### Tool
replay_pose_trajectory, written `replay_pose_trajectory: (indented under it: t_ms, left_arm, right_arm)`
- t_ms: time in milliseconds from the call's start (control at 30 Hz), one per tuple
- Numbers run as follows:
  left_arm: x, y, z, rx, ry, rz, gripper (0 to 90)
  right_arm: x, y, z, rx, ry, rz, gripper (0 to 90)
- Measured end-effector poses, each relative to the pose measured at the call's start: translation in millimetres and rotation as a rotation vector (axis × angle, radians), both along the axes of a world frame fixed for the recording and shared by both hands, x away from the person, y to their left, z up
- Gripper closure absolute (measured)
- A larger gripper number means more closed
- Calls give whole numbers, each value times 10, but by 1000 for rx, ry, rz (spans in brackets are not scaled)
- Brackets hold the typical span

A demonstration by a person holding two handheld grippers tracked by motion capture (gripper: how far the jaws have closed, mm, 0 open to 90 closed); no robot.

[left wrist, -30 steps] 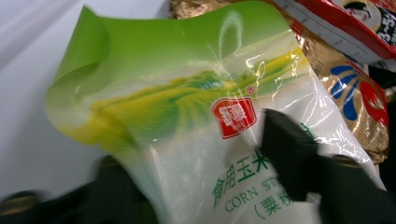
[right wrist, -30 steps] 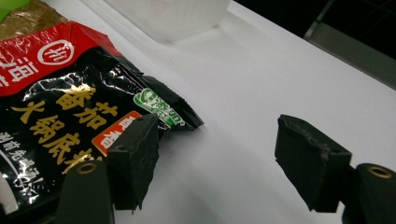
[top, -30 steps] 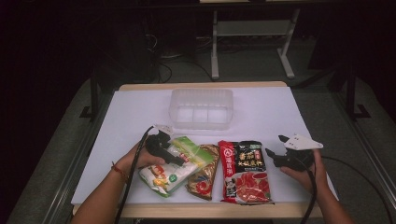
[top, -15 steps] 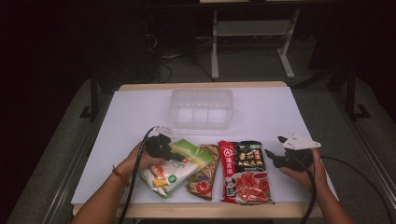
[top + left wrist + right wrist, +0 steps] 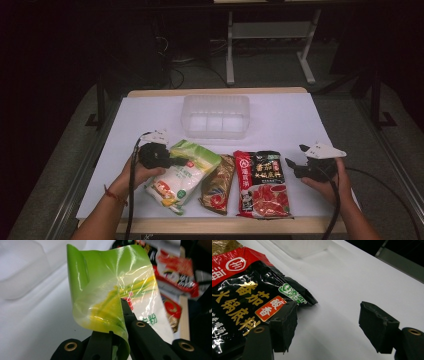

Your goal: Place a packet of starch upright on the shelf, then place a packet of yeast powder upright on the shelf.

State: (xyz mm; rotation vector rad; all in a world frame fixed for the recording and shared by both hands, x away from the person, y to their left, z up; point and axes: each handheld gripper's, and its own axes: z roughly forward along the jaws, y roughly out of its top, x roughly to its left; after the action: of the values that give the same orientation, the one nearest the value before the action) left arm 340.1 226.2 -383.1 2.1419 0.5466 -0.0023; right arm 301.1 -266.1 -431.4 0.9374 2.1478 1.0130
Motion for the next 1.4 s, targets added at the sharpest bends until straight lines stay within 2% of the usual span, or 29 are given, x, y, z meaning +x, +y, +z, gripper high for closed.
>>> replay_pose_trajectory:
  t_ms: [33,100,200,267,433,567,600,800,833,867,967,1167,1233,1400]
  left_arm:
    - [-39,62,65,-27,-19,23,897]
    - [-78,110,119,-60,-27,35,897]
    - [-117,138,174,-78,-46,43,897]
    - [-154,165,246,-107,-78,64,897]
    - [-211,200,320,-139,-117,102,898]
    - [-225,216,340,-165,-128,115,898]
    - [-225,228,346,-186,-134,127,899]
    - [-245,266,381,-235,-152,167,899]
    - [-263,277,403,-259,-166,185,899]
    - [-263,277,403,-259,-166,185,899]
    - [-297,282,440,-293,-174,210,899]
    - [-301,289,468,-336,-180,245,899]
    - [-303,292,483,-326,-196,251,899]
    - [-300,295,478,-320,-199,258,899]
  right_arm:
    - [11,0,3,2,-2,-1,303]
    - [21,4,8,7,-4,0,302]
    - [30,10,12,17,-6,1,302]
    - [34,17,15,17,-9,3,302]
    - [37,12,30,26,-17,-3,302]
    - [42,11,29,28,-15,-6,301]
    - [49,10,24,28,-13,-9,300]
    - [55,-1,20,37,-10,-15,296]
    - [58,-3,19,37,-11,-16,295]
    - [60,-3,18,37,-11,-15,295]
    - [64,2,18,38,-13,-13,295]
    - [60,1,21,45,-15,-11,295]
    - [64,-4,20,48,-17,-11,294]
    - [47,-2,31,48,-22,-8,295]
